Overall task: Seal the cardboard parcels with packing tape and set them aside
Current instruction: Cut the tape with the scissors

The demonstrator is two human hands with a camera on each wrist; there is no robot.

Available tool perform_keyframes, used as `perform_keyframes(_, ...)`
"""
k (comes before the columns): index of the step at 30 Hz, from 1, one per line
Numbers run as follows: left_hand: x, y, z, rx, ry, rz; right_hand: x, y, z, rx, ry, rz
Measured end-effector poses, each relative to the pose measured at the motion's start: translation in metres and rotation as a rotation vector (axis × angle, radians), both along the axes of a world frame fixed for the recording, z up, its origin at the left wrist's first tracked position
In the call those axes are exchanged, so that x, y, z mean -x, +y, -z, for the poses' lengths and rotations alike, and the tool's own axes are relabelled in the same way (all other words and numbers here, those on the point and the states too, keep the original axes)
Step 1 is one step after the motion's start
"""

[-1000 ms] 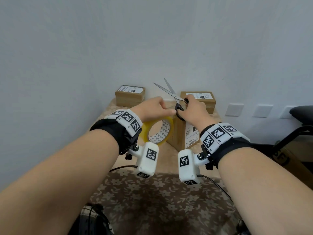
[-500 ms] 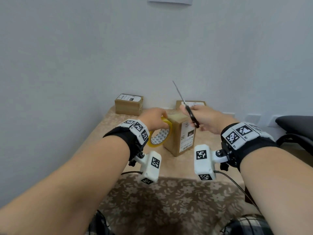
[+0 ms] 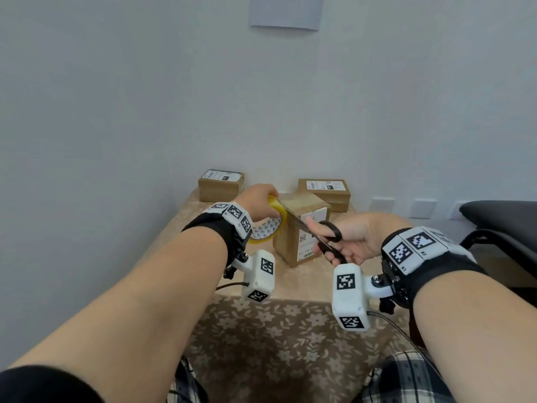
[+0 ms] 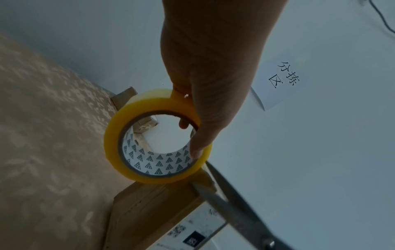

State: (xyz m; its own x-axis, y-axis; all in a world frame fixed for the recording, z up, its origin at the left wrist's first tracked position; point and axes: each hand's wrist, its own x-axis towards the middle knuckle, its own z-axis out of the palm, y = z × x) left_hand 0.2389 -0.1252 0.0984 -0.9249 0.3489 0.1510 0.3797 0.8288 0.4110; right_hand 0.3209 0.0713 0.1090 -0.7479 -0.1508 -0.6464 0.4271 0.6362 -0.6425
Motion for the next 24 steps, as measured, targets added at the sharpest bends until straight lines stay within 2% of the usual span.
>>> perform_keyframes(6, 0.009, -0.009, 0.002, -0.030, -0.076, 0.042, 0.006, -0.008, 0.022, 0.078, 0.046, 0.051)
perform_keyframes(12, 0.010, -0.005, 0.002, -0.045, -0.114, 0.091, 0.021, -0.024, 0.036, 0.222, 0.143, 0.184)
perform_keyframes(20, 0.018, 0.005, -0.004, -0.070, -0.204, -0.036, 0.033, -0.028, 0.040, 0.207, 0.220, 0.161)
perform_keyframes(24, 0.025, 0.011, -0.001, 0.067, -0.202, -0.123, 0.034, -0.027, 0.039, 0.184, 0.248, 0.123)
